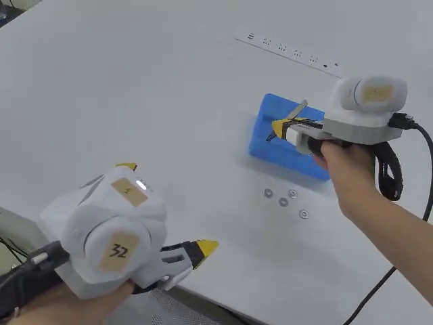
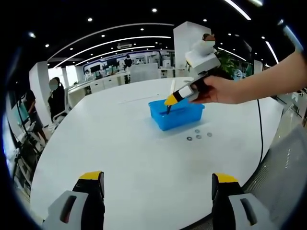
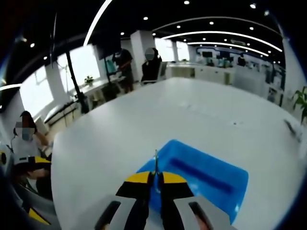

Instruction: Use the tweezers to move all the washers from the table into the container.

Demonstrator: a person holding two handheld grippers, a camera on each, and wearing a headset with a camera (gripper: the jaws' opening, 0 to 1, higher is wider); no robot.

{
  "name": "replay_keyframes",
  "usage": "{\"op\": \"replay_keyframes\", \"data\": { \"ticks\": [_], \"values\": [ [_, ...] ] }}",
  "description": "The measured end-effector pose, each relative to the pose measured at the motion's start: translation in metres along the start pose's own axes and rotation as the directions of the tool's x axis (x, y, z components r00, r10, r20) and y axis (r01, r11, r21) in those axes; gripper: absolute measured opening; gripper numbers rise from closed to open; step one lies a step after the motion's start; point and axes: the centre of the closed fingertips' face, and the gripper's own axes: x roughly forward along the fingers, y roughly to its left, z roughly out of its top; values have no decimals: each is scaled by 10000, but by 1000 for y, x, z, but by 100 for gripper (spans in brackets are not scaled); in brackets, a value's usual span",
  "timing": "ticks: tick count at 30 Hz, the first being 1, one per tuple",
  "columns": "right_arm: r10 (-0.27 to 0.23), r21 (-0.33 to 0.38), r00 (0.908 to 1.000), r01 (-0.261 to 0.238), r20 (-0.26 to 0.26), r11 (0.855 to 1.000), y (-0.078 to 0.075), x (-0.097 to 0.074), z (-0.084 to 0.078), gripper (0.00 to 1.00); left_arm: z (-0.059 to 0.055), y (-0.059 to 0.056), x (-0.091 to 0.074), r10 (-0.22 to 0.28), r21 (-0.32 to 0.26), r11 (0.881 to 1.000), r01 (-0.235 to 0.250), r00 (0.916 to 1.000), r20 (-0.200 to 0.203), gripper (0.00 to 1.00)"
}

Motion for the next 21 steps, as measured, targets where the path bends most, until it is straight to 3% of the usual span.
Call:
{"op": "replay_keyframes", "data": {
  "ticks": [7,12,17,21],
  "values": [
    [215,-699,9978,-171,628,9974,18,-36,12,3,2,-1,-1,-55,-40,10000,56,9999,112,94],
    [429,-1228,9959,-330,793,9919,36,-59,15,3,2,-2,-1,-100,-11,9999,100,9999,124,93],
    [654,-1392,9953,-549,718,9887,53,-68,3,3,3,1,-2,8,-179,9998,-5,9999,164,93],
    [716,-1312,9964,-652,451,9892,62,-70,-17,3,2,2,-1,52,-159,9999,-50,9999,113,92]
  ]
}}
